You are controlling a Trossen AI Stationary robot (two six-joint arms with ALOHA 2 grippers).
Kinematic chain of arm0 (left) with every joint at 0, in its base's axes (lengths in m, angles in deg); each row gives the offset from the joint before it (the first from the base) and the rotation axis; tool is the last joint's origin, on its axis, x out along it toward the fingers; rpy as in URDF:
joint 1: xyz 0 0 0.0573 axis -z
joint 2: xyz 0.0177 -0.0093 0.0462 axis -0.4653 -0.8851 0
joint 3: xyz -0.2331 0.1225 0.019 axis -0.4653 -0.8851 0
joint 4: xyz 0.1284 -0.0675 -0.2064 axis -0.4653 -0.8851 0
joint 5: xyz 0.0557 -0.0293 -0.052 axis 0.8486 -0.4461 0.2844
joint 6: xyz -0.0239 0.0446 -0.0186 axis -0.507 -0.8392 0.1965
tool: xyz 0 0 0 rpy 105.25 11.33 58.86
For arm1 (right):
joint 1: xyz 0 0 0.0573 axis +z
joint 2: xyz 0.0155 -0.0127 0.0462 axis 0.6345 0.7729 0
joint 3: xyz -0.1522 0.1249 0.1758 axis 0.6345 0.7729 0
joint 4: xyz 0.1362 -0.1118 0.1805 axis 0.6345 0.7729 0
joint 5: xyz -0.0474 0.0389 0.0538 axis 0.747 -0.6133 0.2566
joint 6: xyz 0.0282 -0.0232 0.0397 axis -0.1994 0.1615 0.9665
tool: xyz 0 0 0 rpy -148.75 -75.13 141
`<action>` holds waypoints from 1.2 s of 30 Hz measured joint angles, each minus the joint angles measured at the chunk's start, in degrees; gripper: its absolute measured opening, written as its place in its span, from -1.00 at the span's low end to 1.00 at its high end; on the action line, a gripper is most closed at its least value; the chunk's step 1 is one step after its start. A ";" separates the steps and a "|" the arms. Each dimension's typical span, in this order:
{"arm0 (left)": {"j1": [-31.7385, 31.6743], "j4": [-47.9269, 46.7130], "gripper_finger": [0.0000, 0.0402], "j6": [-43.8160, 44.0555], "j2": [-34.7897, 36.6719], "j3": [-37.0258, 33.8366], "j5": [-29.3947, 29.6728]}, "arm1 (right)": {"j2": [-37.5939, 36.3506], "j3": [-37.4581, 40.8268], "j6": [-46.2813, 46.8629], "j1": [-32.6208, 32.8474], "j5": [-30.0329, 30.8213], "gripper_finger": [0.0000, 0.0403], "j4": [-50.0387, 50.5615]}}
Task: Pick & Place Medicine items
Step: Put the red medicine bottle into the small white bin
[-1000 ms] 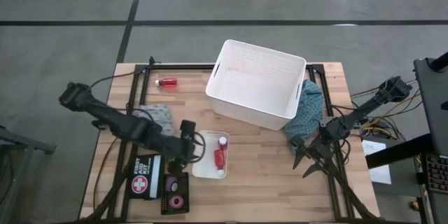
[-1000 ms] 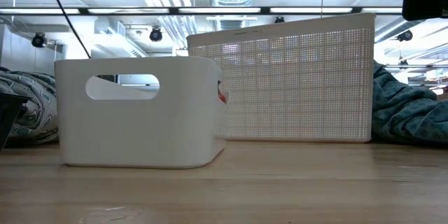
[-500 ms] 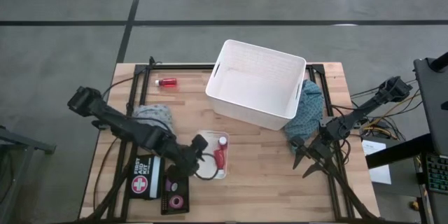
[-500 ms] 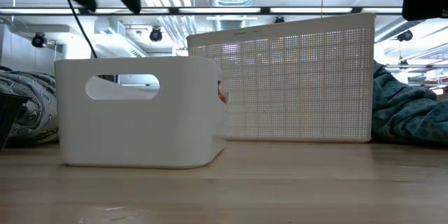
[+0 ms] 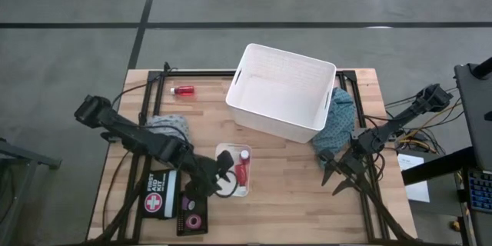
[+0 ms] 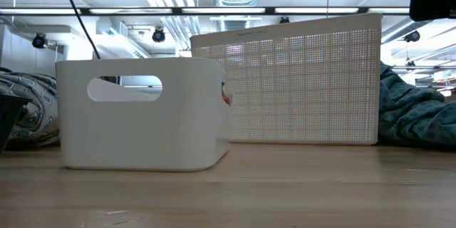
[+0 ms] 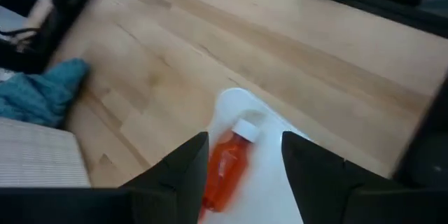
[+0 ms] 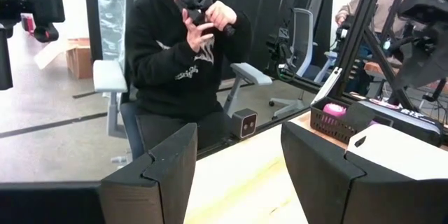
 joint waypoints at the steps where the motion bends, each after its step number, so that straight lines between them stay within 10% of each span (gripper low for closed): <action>1: -0.14 0.38 -0.06 -0.46 0.01 0.00 0.16 | 0.00 0.00 -0.08 0.02 0.01 0.02 -0.01; 36: -2.73 0.87 0.19 -11.75 -13.90 3.99 2.30 | 0.00 0.00 -0.08 0.00 0.00 0.02 -0.03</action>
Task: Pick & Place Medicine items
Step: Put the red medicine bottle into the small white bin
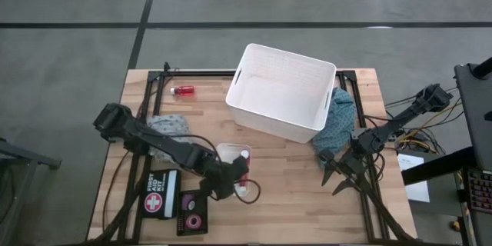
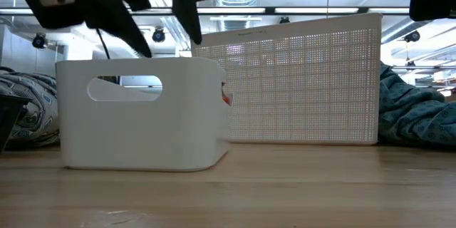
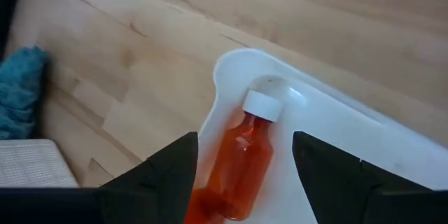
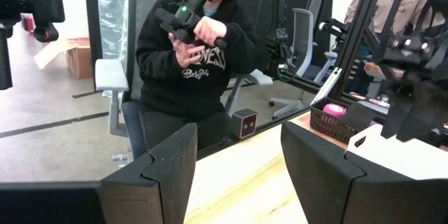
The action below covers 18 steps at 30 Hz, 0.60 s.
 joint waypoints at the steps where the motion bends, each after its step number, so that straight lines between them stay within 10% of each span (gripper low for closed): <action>1: -0.21 0.14 0.19 -0.18 -0.61 -0.01 0.00 | -0.02 0.00 0.04 0.00 0.00 0.02 0.02; 18: -2.66 2.51 0.18 -0.03 -5.87 -0.92 -1.13 | -0.02 0.00 0.03 0.00 0.00 0.02 0.00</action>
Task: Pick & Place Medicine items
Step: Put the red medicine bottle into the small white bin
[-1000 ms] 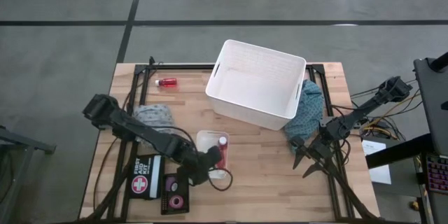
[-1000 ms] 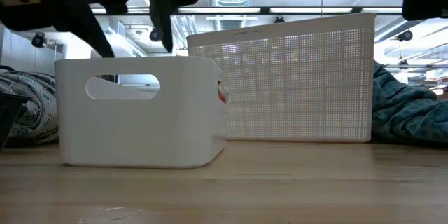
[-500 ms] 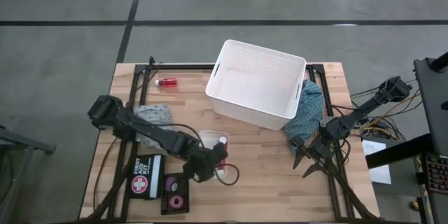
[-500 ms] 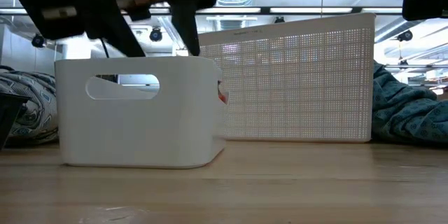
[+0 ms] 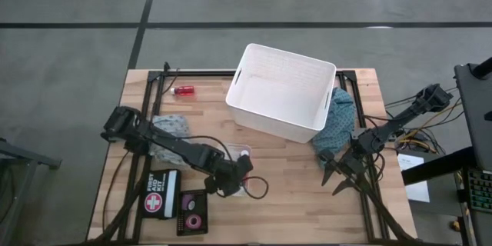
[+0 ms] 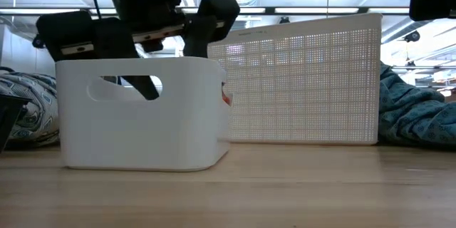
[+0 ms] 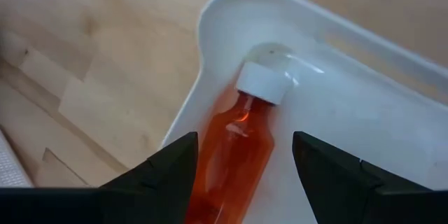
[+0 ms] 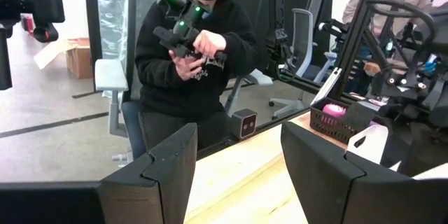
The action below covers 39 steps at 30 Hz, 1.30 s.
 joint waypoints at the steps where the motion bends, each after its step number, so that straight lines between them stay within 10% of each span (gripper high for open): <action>1: -0.07 0.22 0.18 0.02 0.00 -0.15 -0.14 | 0.00 0.00 0.08 0.00 0.00 0.02 0.02; 39: -0.93 2.19 0.12 3.88 3.48 -1.30 -0.23 | 0.02 0.00 -0.03 0.00 0.00 0.02 0.02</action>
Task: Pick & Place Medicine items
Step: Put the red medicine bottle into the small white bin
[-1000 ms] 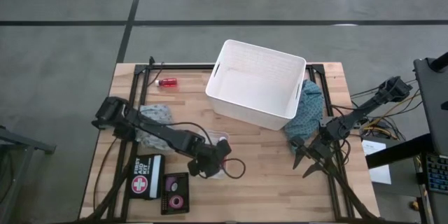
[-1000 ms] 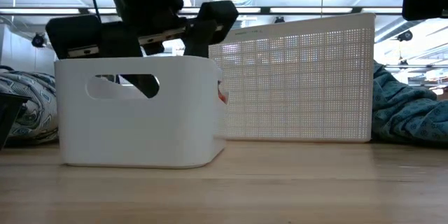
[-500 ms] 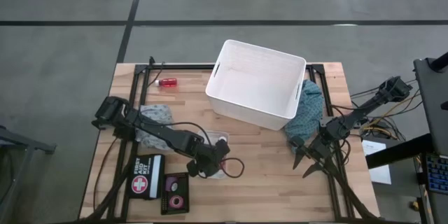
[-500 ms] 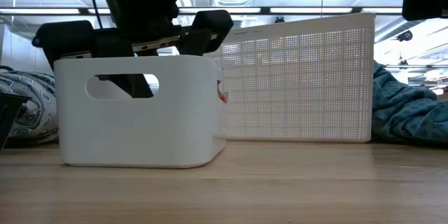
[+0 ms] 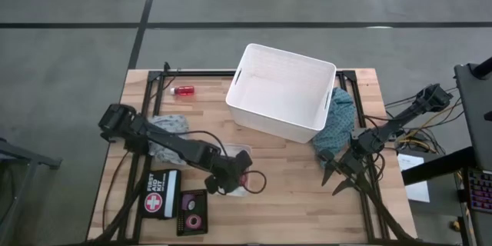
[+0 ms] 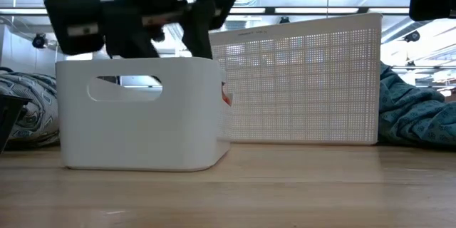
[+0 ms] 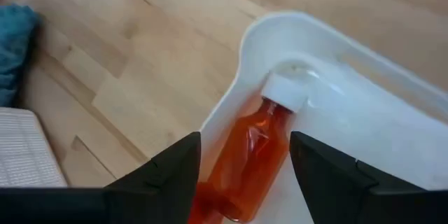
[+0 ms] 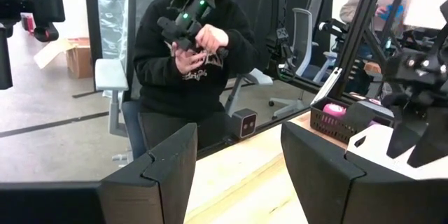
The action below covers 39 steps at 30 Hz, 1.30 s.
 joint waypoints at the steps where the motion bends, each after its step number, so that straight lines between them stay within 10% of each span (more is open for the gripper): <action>1: 0.00 -0.01 0.11 0.60 0.46 0.00 -0.08 | 0.00 0.00 0.06 0.00 0.00 0.02 -0.03; 18: -6.74 -2.21 0.11 21.95 20.44 6.21 4.43 | -0.02 0.00 0.04 0.00 0.00 0.02 0.00; 39: -10.99 -8.82 0.11 35.88 25.46 4.60 11.76 | -0.02 0.00 0.01 0.00 0.02 0.02 0.12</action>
